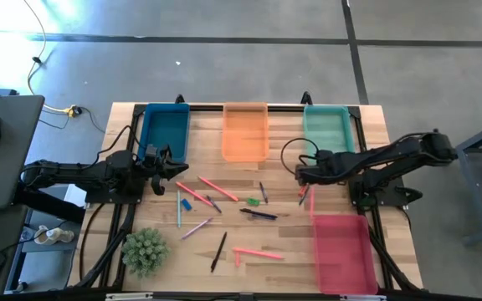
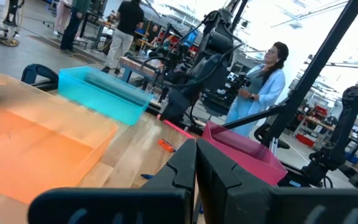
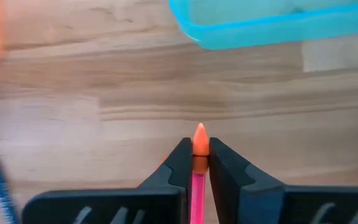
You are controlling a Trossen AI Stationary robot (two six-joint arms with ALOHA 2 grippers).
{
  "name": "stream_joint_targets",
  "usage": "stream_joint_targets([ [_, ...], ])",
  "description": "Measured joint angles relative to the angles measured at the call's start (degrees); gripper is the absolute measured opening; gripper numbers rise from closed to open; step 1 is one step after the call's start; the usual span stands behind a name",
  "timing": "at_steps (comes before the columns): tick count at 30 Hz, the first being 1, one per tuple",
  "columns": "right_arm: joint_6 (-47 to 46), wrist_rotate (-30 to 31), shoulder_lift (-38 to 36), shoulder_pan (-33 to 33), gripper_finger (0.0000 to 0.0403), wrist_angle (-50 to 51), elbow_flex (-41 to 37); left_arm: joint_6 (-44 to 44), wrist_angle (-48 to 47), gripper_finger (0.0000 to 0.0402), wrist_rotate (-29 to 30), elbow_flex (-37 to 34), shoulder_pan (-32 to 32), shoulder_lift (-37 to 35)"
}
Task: Sort crayons/erasers/pens/pencils in bins
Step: Put the pink pencil into the orange bin
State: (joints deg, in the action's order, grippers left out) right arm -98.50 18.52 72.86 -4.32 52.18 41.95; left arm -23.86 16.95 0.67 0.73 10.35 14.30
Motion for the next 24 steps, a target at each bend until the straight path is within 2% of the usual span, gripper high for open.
stream_joint_targets([
  [7, 3.2, 1.1, -2.3, 0.0, 0.0021, -4.3, 0.0, 0.0, 0.0, 0.0001, 0.0, 0.0, 0.0, 0.0],
  [24, 13.0, 4.2, -2.9, 0.2, 0.0021, -24.0, 0.1, 0.0, 0.0, 0.0001, 0.0, 0.0, 0.0, 0.0],
])
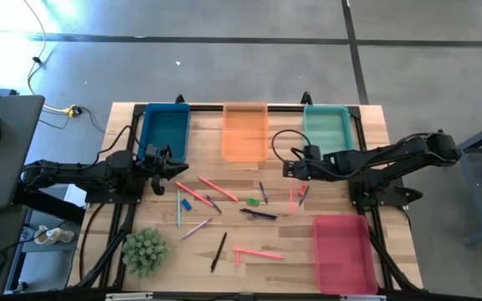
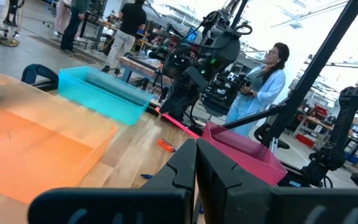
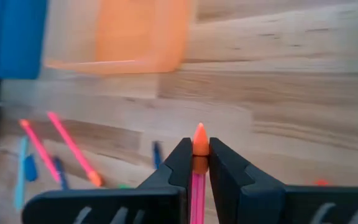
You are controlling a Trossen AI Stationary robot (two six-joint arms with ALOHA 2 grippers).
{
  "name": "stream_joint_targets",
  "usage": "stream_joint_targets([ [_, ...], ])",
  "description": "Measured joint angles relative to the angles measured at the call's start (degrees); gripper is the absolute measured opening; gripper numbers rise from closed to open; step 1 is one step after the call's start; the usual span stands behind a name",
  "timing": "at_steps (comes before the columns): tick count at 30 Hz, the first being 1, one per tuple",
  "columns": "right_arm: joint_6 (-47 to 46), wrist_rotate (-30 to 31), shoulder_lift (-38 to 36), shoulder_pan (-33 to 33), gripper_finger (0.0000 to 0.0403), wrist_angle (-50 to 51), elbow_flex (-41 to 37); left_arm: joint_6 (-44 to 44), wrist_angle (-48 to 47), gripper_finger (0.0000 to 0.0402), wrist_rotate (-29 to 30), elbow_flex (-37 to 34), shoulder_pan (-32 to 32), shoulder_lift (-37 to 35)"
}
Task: Sort crayons/erasers/pens/pencils in bins
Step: Put the pink pencil into the orange bin
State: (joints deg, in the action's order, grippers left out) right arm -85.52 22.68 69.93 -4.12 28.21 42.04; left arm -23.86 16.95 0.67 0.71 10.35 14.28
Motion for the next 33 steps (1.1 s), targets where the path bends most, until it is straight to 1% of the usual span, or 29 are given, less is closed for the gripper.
stream_joint_targets([
  [11, 5.5, 1.4, 0.0, 0.5, 0.0021, -11.6, 0.0, 0.0, 0.0, 0.0001, 0.0, 0.0, 0.0, 0.0],
  [20, 17.9, 1.4, 0.0, 5.2, 0.0021, -30.2, 0.0, 0.0, 0.0, 0.0001, 0.0, 0.0, 0.0, 0.0],
  [25, 24.9, 0.3, 0.0, 8.6, 0.0021, -40.1, 0.0, 0.0, 0.0, 0.0001, 0.0, 0.0, 0.0, 0.0],
  [33, 31.9, -5.6, 0.0, 15.3, 0.0021, -50.6, 0.0, 0.0, 0.0, 0.0001, 0.0, 0.0, 0.0, 0.0],
])
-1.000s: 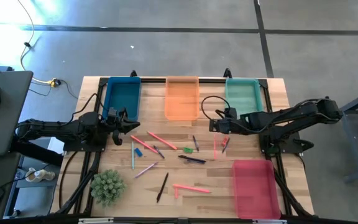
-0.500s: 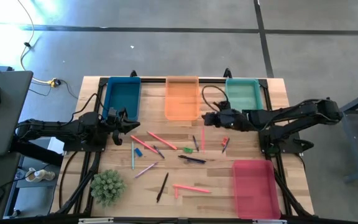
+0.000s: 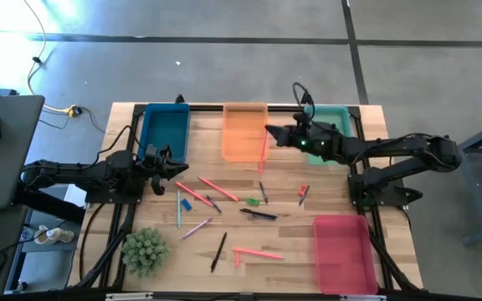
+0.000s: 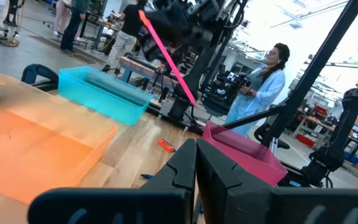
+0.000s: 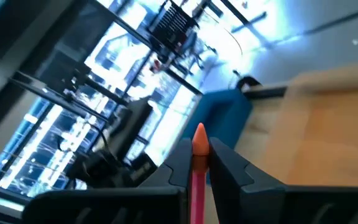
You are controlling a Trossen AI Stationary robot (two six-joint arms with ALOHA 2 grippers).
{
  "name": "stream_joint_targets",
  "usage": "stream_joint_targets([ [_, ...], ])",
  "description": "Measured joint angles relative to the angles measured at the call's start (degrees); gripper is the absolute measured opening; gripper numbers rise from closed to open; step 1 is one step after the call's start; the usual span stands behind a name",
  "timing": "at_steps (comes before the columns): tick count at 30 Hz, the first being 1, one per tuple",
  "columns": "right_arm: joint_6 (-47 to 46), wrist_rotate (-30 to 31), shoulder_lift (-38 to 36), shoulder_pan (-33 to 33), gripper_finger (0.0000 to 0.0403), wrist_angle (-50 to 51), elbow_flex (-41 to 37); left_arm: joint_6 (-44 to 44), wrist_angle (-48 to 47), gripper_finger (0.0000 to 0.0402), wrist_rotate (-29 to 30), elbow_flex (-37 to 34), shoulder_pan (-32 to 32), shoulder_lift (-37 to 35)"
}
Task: Sort crayons/erasers/pens/pencils in bins
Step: Put the pink pencil into the orange bin
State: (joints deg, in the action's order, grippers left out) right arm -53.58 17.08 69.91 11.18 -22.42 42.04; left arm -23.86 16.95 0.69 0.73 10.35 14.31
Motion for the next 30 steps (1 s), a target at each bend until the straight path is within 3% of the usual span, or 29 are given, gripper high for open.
stream_joint_targets([
  [11, 4.8, -8.7, 0.5, 8.5, 0.0021, -1.0, 3.4, 0.0, 0.0, 0.0001, 0.0, 0.0, 0.0, 0.0],
  [16, 9.9, -10.9, 2.3, 12.6, 0.0021, 8.9, 10.5, 0.0, 0.0, 0.0001, 1.4, 0.0, 0.0, 0.0],
  [20, 12.8, -11.8, 5.3, 15.4, 0.0021, 15.0, 15.2, 0.0, 0.0, 0.0001, 1.9, 0.0, 0.0, 0.0],
  [30, 17.7, -15.7, 17.6, 17.4, 0.0021, 15.3, 25.1, 0.0, 0.0, 0.0001, 1.9, 0.0, 0.0, 0.0],
])
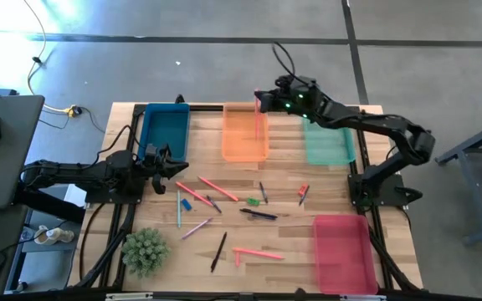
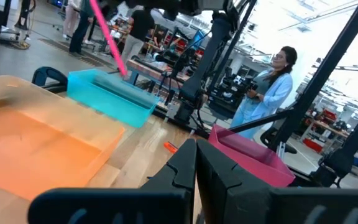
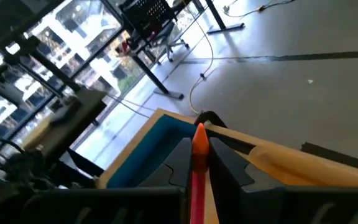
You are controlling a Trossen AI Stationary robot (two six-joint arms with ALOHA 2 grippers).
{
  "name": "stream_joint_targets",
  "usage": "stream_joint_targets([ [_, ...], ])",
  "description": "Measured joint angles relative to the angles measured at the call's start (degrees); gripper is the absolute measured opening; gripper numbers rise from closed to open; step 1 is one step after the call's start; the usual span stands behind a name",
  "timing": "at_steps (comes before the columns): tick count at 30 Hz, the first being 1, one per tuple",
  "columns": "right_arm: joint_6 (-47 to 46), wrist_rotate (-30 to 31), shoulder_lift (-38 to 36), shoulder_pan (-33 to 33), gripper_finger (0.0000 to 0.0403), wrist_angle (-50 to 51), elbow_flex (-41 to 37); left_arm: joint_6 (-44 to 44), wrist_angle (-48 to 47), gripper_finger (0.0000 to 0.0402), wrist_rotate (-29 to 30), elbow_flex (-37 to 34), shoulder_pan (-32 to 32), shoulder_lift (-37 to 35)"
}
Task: Sort crayons/erasers/pens/pencils in bins
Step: Put the pink pencil into the orange bin
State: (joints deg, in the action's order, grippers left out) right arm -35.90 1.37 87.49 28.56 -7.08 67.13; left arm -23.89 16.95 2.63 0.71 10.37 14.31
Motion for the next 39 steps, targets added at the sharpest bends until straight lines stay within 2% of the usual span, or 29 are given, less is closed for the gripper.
stream_joint_targets([
  [9, 4.9, -1.3, 13.9, 0.0, 0.0021, 1.6, 8.0, 0.0, 0.0, 0.0001, 0.0, 0.0, 0.0, 0.0],
  [15, 5.8, -1.9, 19.6, -0.1, 0.0021, 2.9, 9.3, -0.1, 0.0, 0.0001, 0.0, 0.0, 0.0, 0.0],
  [27, 10.5, 0.2, 20.6, -0.2, 0.0021, 7.9, 9.4, 0.0, 0.0, 0.0001, 0.0, 0.0, 0.0, 0.0],
  [39, 10.2, 2.4, 21.8, -1.7, 0.0021, 10.1, 9.4, 0.0, 0.0, 0.0001, 0.0, 0.0, 0.0, 0.0],
])
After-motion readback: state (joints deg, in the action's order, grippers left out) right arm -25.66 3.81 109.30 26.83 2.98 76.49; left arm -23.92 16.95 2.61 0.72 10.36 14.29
